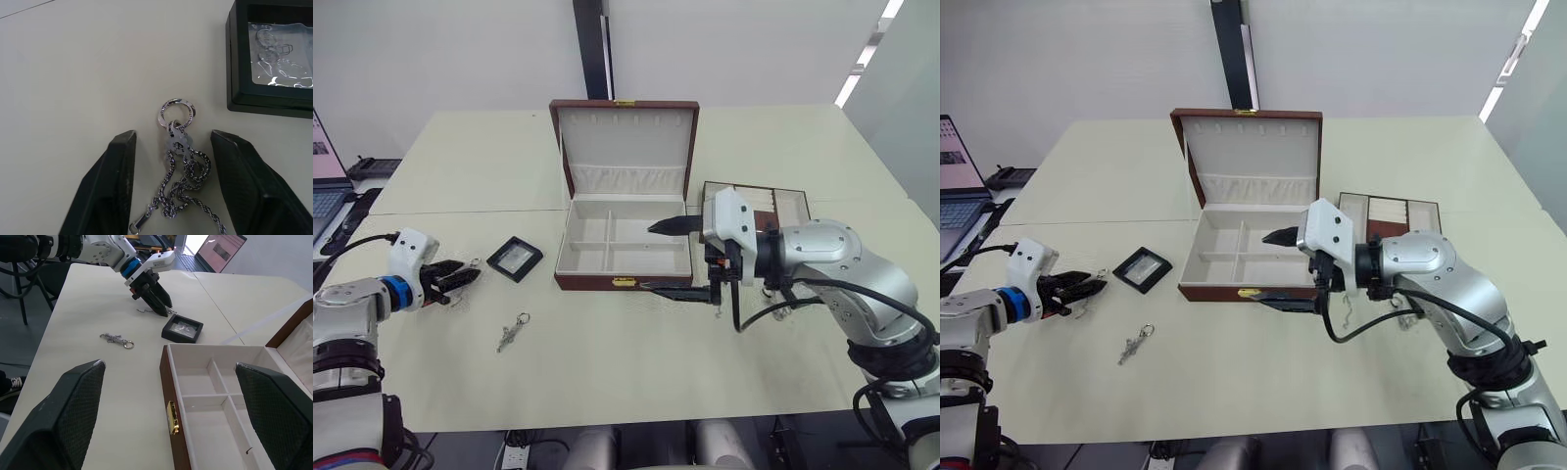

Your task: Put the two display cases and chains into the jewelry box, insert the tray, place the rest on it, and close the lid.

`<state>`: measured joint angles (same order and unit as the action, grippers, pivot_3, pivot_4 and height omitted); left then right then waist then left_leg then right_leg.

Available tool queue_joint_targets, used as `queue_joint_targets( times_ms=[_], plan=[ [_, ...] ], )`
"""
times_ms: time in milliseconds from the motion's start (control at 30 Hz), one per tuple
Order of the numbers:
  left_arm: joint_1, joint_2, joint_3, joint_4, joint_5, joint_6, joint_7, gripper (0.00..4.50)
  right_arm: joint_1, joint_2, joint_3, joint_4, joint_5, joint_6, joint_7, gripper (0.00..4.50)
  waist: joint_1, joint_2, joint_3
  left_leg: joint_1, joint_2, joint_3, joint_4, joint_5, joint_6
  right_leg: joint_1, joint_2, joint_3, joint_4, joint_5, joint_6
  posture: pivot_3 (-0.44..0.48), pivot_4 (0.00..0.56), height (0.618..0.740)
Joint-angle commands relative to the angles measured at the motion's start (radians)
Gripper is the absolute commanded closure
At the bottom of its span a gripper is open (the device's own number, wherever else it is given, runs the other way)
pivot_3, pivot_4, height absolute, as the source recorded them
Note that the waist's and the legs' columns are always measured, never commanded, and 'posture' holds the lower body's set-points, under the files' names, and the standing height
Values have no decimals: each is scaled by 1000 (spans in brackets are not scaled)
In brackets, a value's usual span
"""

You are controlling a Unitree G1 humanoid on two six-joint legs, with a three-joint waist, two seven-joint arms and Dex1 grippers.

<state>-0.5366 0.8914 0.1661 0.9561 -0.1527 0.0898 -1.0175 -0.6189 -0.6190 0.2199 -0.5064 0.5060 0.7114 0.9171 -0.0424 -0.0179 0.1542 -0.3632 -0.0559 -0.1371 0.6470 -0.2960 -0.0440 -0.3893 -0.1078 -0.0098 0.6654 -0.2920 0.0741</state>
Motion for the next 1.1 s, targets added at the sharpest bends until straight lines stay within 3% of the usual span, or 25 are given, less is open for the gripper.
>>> queue_joint_targets(
  times_ms=[33,133,167,400,633,767,867,1100],
  plan=[
    [24,-1,-15,41,28,13,7,3640,-5,-9,-24,-40,20,1,3,0,-1,0,0,0,0,0,0,0,0,0,0,0,0,0,0,0,150,740],
    [43,3,-4,33,13,23,2,4376,-2,-10,-25,-44,23,4,-3,0,-4,0,0,0,0,0,0,0,0,0,0,0,0,0,0,0,150,740],
    [50,5,1,26,8,27,-2,4432,-1,-10,-25,-45,23,5,-5,0,-6,0,0,0,0,0,0,0,0,0,0,0,0,0,0,0,150,740],
    [91,39,116,-135,-94,75,-14,4432,12,-24,-28,-51,18,0,-5,0,-17,0,0,0,0,0,0,0,0,0,0,0,0,0,0,0,150,740],
    [112,94,157,-504,-203,247,-72,4432,37,-30,-31,-59,9,-20,-10,0,-5,-4,0,-2,0,-2,1,0,0,0,-1,0,-1,0,0,0,150,740],
    [85,99,132,-703,-263,380,-81,4432,44,-26,-32,-57,0,-26,-21,0,-1,-4,1,-2,-1,-1,1,0,0,0,-1,0,-1,0,0,0,150,740],
    [-31,50,53,-823,-301,456,-79,4432,45,-16,-26,-56,-12,-28,-36,0,5,-4,1,-2,0,-2,1,0,0,0,0,0,-1,0,0,0,150,740],
    [-235,-33,-114,-846,-258,490,-89,4432,53,-13,-5,-54,-75,-39,-81,0,4,-4,1,-2,-1,-1,2,0,0,0,-1,0,-1,0,0,0,150,740]
  ],
)
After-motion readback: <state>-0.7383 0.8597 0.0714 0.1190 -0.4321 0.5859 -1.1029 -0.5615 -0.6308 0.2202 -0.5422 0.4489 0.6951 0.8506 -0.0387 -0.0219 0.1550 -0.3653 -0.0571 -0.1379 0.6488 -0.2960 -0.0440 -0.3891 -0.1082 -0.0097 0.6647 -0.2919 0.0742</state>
